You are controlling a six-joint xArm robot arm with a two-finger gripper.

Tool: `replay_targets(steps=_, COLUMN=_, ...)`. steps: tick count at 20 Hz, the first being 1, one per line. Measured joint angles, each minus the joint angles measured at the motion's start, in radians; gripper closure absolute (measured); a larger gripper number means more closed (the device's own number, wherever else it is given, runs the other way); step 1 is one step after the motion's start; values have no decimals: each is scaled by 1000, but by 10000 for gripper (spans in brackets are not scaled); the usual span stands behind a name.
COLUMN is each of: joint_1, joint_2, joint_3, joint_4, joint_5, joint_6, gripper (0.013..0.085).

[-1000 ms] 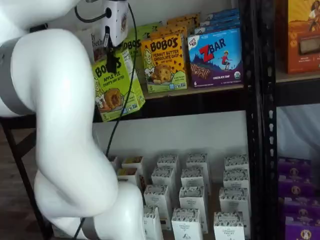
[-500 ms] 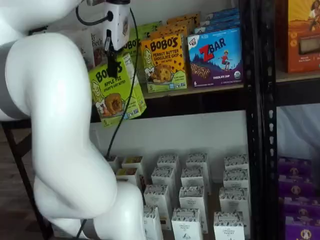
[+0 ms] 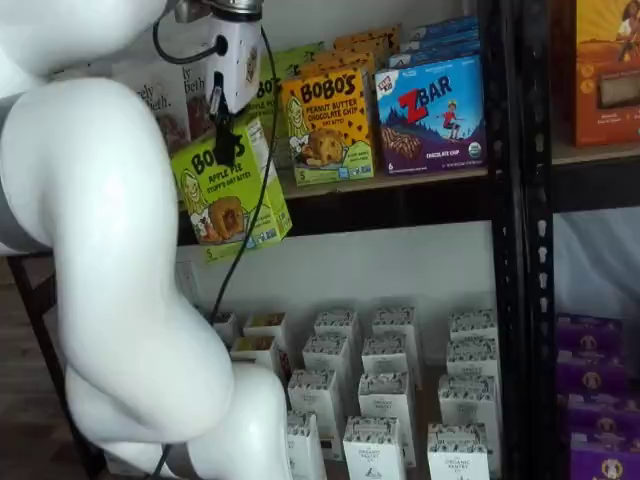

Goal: Pick the green box on the top shelf, the fourth from the left

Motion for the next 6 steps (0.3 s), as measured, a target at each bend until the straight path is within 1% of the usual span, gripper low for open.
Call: replay_targets(steps=6, joint_1=2, joint_2=-14, joint_3=23, joint_4=-3, joint_5=-12, joint_6=-2, gripper=650)
